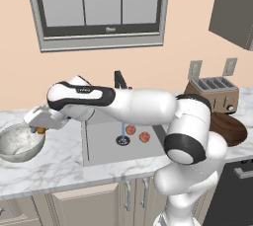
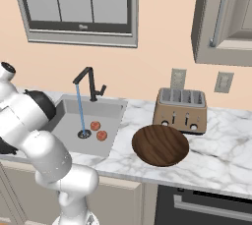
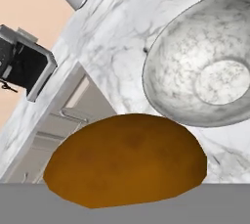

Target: Pick the peachs from the sink and place them in one bowl. Place the mushroom in the other bowl. Then turn off the sink faucet.

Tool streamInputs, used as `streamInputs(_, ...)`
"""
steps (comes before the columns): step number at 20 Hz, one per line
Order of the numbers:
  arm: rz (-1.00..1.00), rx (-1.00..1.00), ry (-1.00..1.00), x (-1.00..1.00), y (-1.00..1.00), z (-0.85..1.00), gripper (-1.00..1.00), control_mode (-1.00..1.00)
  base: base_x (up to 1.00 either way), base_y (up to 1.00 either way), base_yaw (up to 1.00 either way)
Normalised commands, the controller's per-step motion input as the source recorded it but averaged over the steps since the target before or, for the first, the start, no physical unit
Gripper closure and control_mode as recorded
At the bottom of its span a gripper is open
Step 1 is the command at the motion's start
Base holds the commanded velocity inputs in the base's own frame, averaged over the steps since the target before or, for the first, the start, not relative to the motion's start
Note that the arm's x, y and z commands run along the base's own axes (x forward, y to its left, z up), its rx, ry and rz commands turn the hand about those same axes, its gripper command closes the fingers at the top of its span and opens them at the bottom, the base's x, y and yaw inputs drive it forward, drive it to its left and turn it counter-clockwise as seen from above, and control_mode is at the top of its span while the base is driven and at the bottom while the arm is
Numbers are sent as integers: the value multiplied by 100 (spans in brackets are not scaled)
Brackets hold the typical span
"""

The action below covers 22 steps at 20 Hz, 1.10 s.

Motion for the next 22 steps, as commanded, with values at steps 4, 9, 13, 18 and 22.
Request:
streamInputs(4,0,-20,5,0,4,-19,100,-100,0,0,0)
streamInputs(9,0,-23,1,0,0,-19,100,-100,0,0,0)
streamInputs(13,0,-18,1,0,0,-13,100,-100,0,0,0)
streamInputs(18,0,-11,0,5,0,-1,100,-100,0,0,0)
streamInputs(22,0,-4,0,24,0,-11,100,-100,0,0,0)
